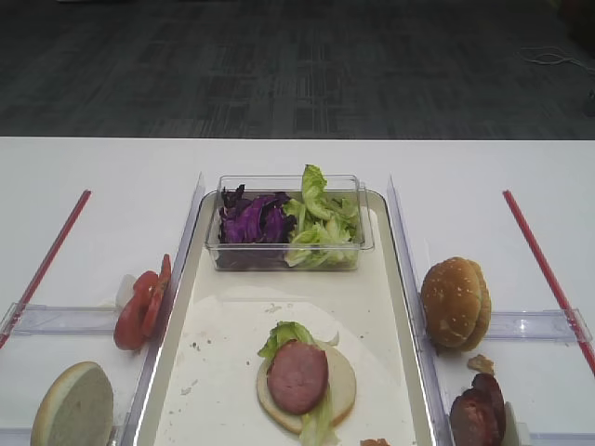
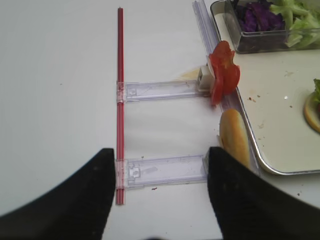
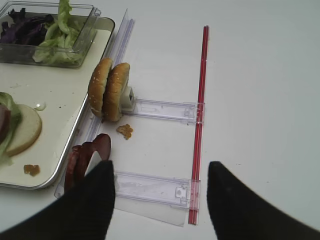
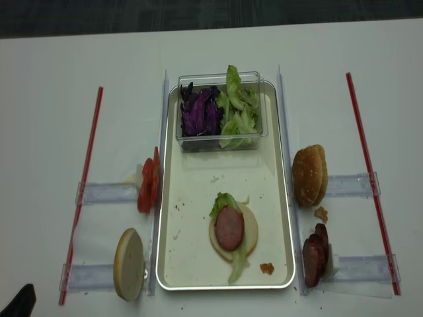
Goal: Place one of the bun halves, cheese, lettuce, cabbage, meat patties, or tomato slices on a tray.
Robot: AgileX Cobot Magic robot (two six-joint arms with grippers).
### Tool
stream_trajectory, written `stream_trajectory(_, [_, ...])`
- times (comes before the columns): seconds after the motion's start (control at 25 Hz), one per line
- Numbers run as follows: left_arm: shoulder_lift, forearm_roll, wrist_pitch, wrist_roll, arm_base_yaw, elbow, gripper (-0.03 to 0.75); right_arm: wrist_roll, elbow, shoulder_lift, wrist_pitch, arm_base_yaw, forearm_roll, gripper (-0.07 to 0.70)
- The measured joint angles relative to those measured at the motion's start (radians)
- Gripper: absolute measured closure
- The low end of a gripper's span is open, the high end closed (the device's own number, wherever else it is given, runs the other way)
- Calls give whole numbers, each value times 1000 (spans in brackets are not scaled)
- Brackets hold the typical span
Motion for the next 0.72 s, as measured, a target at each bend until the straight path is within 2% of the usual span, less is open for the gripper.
stream_trajectory(0.72, [0,0,0,0,0,0,324,0,0,0,0,0,0,197])
